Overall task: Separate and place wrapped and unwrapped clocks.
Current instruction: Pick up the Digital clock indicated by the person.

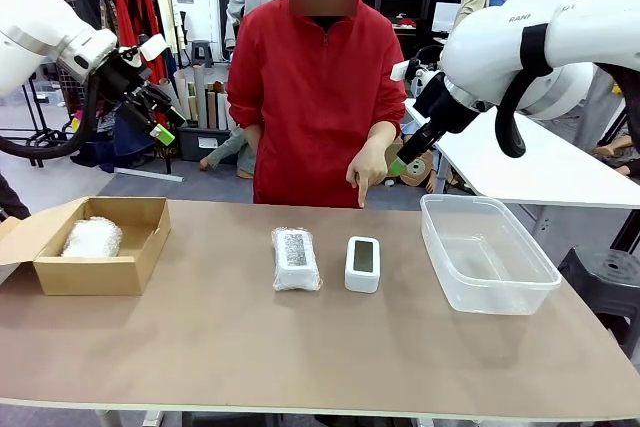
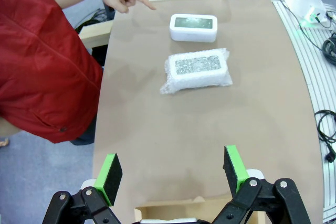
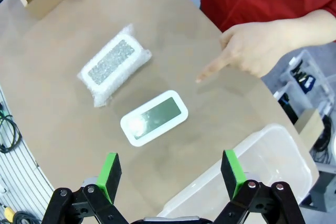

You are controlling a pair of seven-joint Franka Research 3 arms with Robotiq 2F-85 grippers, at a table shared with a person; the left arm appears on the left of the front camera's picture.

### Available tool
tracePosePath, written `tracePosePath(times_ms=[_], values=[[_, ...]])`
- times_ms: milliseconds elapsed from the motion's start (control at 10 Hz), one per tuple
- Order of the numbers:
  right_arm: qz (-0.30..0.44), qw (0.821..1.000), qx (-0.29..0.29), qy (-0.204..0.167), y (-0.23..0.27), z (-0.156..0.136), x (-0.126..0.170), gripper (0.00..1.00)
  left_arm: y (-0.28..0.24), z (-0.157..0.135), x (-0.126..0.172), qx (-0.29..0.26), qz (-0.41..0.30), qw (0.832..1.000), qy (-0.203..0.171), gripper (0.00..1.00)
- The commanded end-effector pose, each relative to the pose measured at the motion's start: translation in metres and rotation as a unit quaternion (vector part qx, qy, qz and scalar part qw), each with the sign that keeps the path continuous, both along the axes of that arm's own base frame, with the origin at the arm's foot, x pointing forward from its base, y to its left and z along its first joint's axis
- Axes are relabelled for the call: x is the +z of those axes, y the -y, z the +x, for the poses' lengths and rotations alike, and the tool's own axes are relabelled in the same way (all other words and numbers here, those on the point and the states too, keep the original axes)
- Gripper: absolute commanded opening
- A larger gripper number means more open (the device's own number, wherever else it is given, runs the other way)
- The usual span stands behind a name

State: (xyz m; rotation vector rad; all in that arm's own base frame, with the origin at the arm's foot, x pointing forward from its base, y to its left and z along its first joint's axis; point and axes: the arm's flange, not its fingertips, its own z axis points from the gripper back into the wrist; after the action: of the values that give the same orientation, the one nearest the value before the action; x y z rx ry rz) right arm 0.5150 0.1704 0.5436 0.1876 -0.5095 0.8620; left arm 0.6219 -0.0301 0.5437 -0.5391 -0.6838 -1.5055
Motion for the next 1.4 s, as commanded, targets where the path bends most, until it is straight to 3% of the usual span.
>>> tracePosePath(times_ms=[0, 600, 700, 900, 1000, 1200, 1300], values=[[0.0, 1.0, 0.0, 0.0, 0.0, 0.0, 0.0, 1.0, -0.001, 0.0, 0.001, 0.001, 0.0, 1.0, 0.0, 1.0], [-0.061, 0.987, -0.146, -0.039, -0.057, -0.017, 0.022, 1.0, -0.001, 0.0, 0.001, 0.001, 0.0, 1.0, 0.0, 1.0], [-0.077, 0.975, -0.205, -0.034, -0.071, -0.017, 0.023, 1.0, -0.001, 0.0, 0.001, 0.001, 0.0, 1.0, 0.0, 1.0], [-0.101, 0.96, -0.252, -0.069, -0.093, -0.018, 0.017, 1.0, -0.001, 0.0, 0.001, 0.001, 0.0, 1.0, 0.0, 1.0], [-0.126, 0.94, -0.306, -0.083, -0.102, -0.016, 0.013, 1.0, -0.001, 0.0, 0.001, 0.001, 0.0, 1.0, 0.0, 1.0], [-0.075, 0.927, -0.348, -0.114, -0.111, -0.01, -0.001, 1.0, -0.001, 0.0, 0.001, 0.001, 0.0, 1.0, 0.0, 1.0], [-0.064, 0.908, -0.397, -0.118, -0.108, -0.004, -0.011, 1.0, -0.001, 0.0, 0.001, 0.001, 0.0, 1.0, 0.0, 1.0]])
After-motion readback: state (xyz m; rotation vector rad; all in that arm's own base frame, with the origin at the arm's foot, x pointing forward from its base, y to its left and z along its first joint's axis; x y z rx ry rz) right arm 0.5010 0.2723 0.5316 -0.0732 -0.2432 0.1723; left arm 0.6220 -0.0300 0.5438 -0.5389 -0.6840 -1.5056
